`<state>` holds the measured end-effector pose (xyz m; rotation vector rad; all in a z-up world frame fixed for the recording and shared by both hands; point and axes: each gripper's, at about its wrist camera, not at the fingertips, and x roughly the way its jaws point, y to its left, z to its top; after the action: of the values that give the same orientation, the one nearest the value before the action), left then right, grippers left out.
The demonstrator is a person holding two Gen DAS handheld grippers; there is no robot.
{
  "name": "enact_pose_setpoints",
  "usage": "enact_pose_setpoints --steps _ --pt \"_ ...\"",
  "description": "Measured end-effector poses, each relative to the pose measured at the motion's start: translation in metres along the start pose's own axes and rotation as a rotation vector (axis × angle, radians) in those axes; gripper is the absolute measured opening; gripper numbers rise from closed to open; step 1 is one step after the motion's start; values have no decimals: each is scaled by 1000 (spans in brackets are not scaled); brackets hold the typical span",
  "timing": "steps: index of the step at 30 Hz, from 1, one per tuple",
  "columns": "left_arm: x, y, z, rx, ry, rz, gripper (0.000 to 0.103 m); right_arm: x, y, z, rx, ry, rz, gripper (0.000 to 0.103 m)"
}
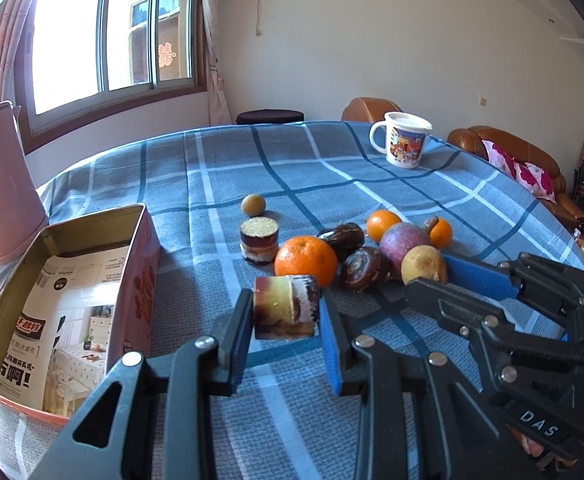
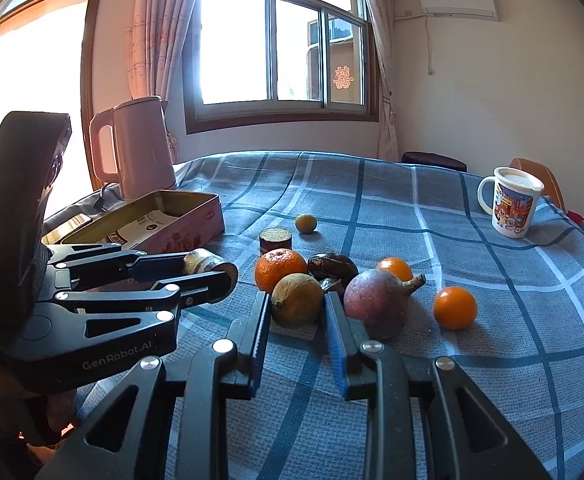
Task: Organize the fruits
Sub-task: 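Lift both held items and carry them toward the open tin box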
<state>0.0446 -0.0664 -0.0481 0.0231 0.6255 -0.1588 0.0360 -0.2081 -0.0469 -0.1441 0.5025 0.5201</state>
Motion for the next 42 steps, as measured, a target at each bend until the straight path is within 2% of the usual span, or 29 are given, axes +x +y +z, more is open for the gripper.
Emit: enact_pose_setpoints --steps 42 --pt "-37 48 4 -89 -124 100 33 8 45 34 -122 -47 76 29"
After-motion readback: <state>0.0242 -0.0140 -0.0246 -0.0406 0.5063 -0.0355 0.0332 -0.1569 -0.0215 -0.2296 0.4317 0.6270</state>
